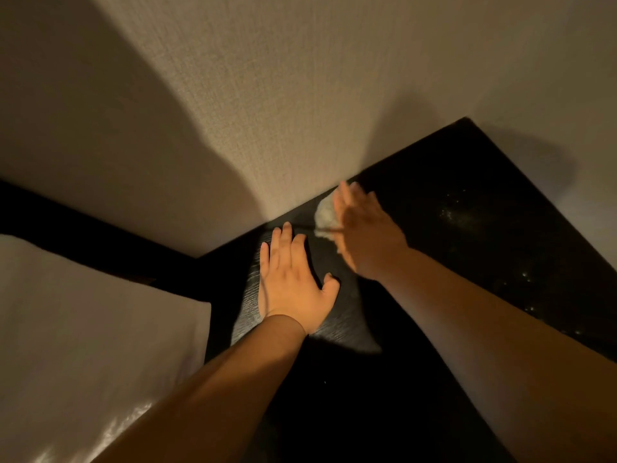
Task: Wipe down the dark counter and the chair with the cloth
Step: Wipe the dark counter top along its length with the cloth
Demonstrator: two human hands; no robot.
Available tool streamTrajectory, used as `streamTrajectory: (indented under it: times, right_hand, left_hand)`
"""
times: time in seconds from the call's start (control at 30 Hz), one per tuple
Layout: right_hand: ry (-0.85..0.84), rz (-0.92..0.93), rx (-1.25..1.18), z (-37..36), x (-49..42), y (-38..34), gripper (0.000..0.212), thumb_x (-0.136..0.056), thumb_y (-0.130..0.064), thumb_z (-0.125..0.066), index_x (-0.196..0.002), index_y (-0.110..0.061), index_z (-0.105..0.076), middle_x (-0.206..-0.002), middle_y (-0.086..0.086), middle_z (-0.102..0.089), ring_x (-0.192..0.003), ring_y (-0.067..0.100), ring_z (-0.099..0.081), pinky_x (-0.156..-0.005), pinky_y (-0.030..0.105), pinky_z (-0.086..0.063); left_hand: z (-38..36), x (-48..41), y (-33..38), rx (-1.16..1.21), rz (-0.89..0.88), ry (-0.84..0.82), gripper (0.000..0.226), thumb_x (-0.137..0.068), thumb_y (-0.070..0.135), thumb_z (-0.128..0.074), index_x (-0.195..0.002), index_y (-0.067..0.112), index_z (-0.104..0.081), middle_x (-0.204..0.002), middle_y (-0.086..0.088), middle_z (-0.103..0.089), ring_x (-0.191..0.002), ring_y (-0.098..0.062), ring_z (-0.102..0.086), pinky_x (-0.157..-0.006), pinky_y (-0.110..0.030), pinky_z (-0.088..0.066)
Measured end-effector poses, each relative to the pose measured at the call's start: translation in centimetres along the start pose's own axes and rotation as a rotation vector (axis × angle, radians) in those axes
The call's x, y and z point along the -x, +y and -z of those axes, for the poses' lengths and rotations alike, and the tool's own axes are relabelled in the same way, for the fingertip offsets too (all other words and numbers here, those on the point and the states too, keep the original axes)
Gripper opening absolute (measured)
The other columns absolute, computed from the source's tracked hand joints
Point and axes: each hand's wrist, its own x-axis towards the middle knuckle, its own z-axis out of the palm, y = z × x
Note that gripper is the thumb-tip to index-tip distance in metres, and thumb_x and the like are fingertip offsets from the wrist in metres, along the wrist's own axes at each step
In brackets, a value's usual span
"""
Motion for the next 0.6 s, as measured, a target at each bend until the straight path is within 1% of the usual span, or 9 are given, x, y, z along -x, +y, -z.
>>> streamTrajectory:
  times: [0.1, 0.2, 0.27, 0.33, 0.4, 0.43, 0.5, 0.53, 0.6]
  right_hand:
    - [0.018, -0.241, -0.008, 0.6, 0.5, 4.4, 0.067, -0.109, -0.037, -0.021, -0.162, -0.006, 0.004, -0.17, 0.017, 0.012, -0.157, 0.034, 0.009, -0.125, 0.045, 0.004]
    - [0.021, -0.39, -0.057, 0.9, 0.8, 4.2, 0.069, -0.108, -0.038, -0.023, -0.161, -0.003, 0.003, -0.169, 0.021, 0.007, -0.157, 0.038, 0.006, -0.127, 0.049, 0.0]
    - [0.012, -0.343, -0.05, 0.8, 0.9, 1.7, 0.072, -0.106, -0.033, -0.031, -0.161, -0.003, 0.002, -0.169, 0.024, 0.006, -0.156, 0.041, 0.004, -0.127, 0.051, -0.003]
    - [-0.002, -0.152, -0.008, 0.2, 1.6, -0.4, 0.073, -0.105, -0.028, -0.037, -0.163, -0.006, 0.001, -0.169, 0.022, 0.007, -0.157, 0.039, 0.004, -0.128, 0.049, -0.005]
    - [-0.025, 0.015, -0.024, 0.2, 2.6, -0.3, 0.071, -0.106, -0.032, -0.037, -0.164, -0.011, -0.001, -0.171, 0.014, 0.008, -0.158, 0.032, 0.007, -0.128, 0.045, 0.001]
    - [-0.029, 0.049, -0.039, 0.6, 2.9, 0.7, 0.072, -0.106, -0.035, -0.038, -0.164, -0.013, -0.001, -0.172, 0.01, 0.008, -0.158, 0.029, 0.008, -0.128, 0.043, 0.002]
    - [-0.003, -0.042, -0.048, 0.8, 3.4, 3.5, 0.075, -0.105, -0.035, -0.042, -0.164, -0.014, 0.0, -0.172, 0.007, 0.007, -0.158, 0.026, 0.005, -0.128, 0.042, 0.0]
    - [0.02, -0.131, -0.05, 0.8, 3.6, 5.0, 0.075, -0.105, -0.036, -0.04, -0.163, -0.013, 0.002, -0.172, 0.008, 0.006, -0.158, 0.027, 0.004, -0.128, 0.042, -0.002]
    - [0.017, -0.282, -0.053, 0.9, 3.7, 7.4, 0.073, -0.106, -0.039, -0.03, -0.162, -0.009, 0.006, -0.171, 0.011, 0.009, -0.158, 0.028, 0.007, -0.128, 0.043, 0.0]
  left_hand:
    - [0.2, 0.0, 0.1, -0.025, -0.016, -0.016, 0.087, -0.086, 0.059, -0.051, -0.158, 0.013, -0.035, -0.175, -0.011, -0.014, -0.163, -0.028, -0.002, -0.131, -0.051, -0.004]
    - [0.1, -0.2, 0.1, -0.032, -0.018, -0.012, 0.085, -0.084, 0.058, -0.051, -0.158, 0.019, -0.037, -0.174, -0.01, -0.018, -0.162, -0.03, -0.007, -0.13, -0.053, -0.007]
    - [0.1, -0.1, 0.2, -0.022, -0.018, 0.014, 0.083, -0.082, 0.056, -0.054, -0.156, 0.021, -0.042, -0.172, -0.012, -0.024, -0.16, -0.033, -0.013, -0.129, -0.054, -0.011]
    - [0.1, -0.1, 0.2, -0.008, -0.025, 0.03, 0.082, -0.08, 0.055, -0.055, -0.155, 0.022, -0.044, -0.171, -0.013, -0.025, -0.16, -0.035, -0.016, -0.129, -0.055, -0.012]
    - [0.3, -0.1, 0.3, -0.053, -0.027, -0.01, 0.083, -0.084, 0.058, -0.05, -0.159, 0.026, -0.038, -0.173, -0.011, -0.02, -0.161, -0.032, -0.01, -0.13, -0.054, -0.01]
    - [0.4, -0.2, 0.3, -0.081, -0.025, -0.027, 0.083, -0.085, 0.06, -0.047, -0.161, 0.028, -0.034, -0.174, -0.01, -0.017, -0.162, -0.031, -0.008, -0.13, -0.054, -0.009]
    - [0.7, -0.2, 0.3, -0.107, -0.023, -0.039, 0.082, -0.087, 0.061, -0.043, -0.163, 0.031, -0.029, -0.175, -0.009, -0.013, -0.162, -0.029, -0.004, -0.131, -0.052, -0.006]
    - [0.7, -0.1, 0.3, -0.106, -0.023, -0.044, 0.082, -0.088, 0.062, -0.042, -0.164, 0.033, -0.027, -0.176, -0.008, -0.011, -0.162, -0.028, -0.003, -0.131, -0.051, -0.005]
    - [0.8, -0.1, 0.4, -0.099, -0.019, -0.053, 0.082, -0.09, 0.063, -0.04, -0.165, 0.034, -0.025, -0.176, -0.007, -0.009, -0.162, -0.028, -0.001, -0.132, -0.049, -0.002]
